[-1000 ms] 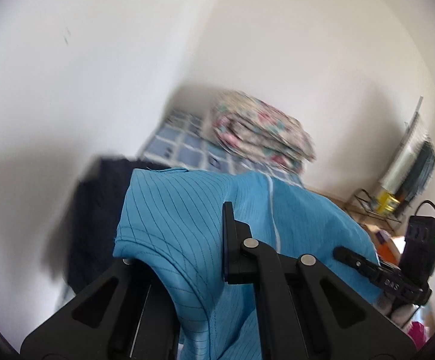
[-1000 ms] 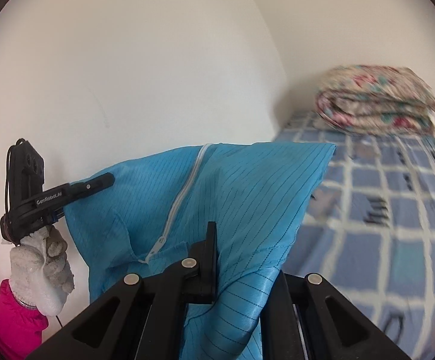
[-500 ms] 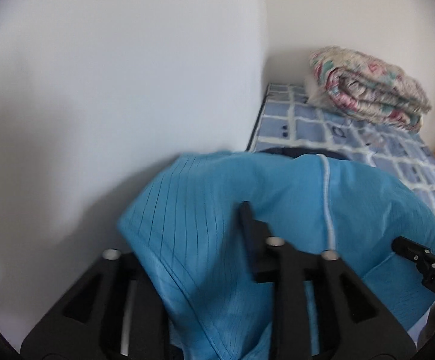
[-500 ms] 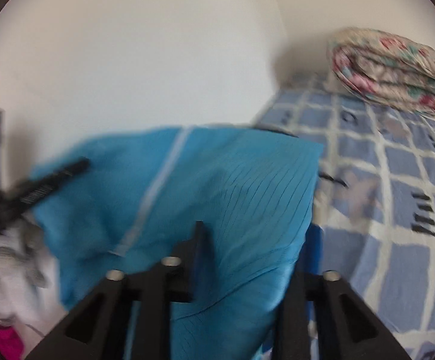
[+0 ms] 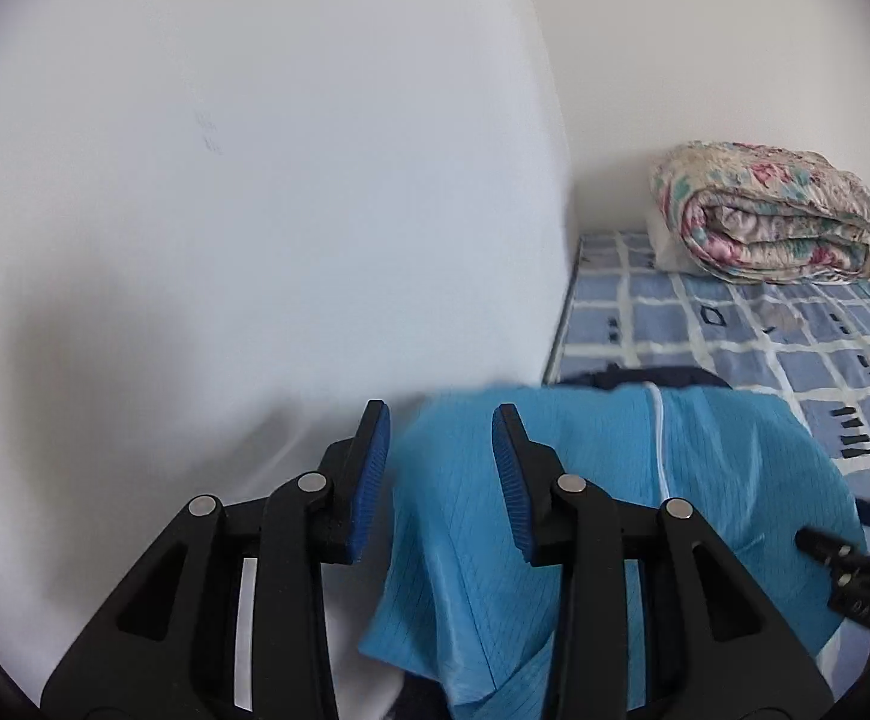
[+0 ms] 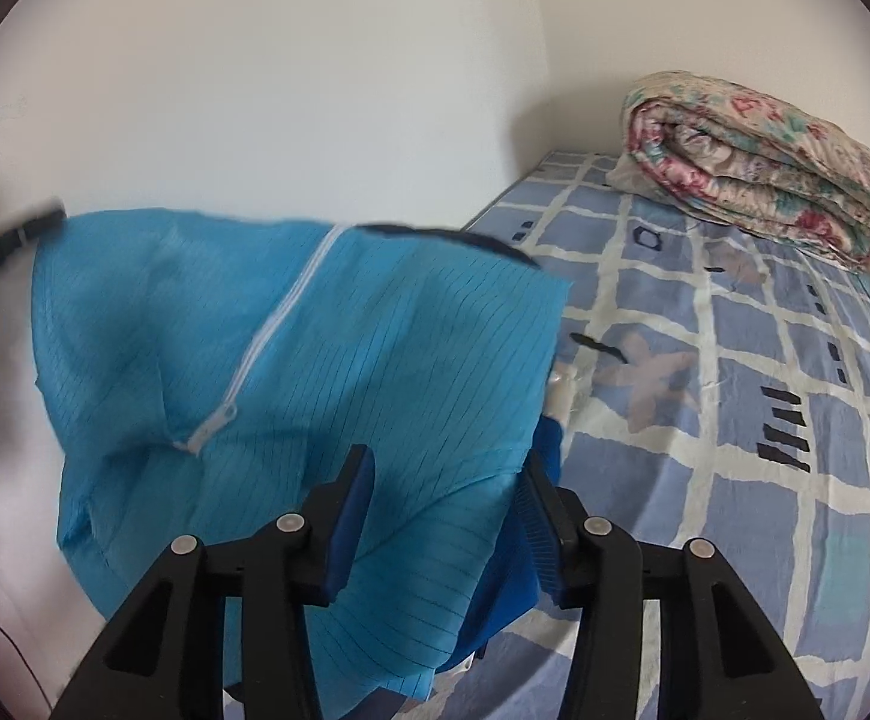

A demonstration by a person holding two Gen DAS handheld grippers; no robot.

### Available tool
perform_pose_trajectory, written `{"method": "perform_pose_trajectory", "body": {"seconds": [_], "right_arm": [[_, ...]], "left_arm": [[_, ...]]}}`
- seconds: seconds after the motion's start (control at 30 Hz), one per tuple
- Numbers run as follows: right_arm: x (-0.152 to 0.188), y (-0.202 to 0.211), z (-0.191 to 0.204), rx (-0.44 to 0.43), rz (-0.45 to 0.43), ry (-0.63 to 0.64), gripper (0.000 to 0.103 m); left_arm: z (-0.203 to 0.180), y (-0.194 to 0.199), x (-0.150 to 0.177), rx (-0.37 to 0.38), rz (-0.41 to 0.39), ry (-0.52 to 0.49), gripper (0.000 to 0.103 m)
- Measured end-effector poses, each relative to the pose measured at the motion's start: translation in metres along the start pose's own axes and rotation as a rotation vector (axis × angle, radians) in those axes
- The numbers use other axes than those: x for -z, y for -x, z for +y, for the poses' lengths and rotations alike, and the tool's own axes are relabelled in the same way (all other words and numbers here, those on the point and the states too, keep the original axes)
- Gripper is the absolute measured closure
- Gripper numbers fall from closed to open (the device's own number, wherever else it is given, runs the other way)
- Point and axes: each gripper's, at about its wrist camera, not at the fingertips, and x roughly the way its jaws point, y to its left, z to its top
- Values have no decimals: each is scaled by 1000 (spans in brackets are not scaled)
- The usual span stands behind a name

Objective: Fold large clothes
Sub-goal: 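Lift the folded jacket with both tools and carry it toward the navy pile, then lower the jacket onto the navy clothing pile and open both tools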

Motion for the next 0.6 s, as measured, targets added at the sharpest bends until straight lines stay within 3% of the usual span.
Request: {"method": "perform_pose_trajectory", "body": {"seconds": [0.07,0.23,0.47,0.6], "right_arm": [[3,-8,3,5,11,20,59],[13,-20,0,-7,29,14,65],[23,-34,-7,-10,46,26,66],[25,-39,-3,-7,57,33,63]], "left_arm": [[1,4,-5,52,-25,8,66],[-15,-39,-1,164,67,36,66],[-62,-124,57,10,204,-129,66],[-66,-135,75,-33,243,-148,66]]}}
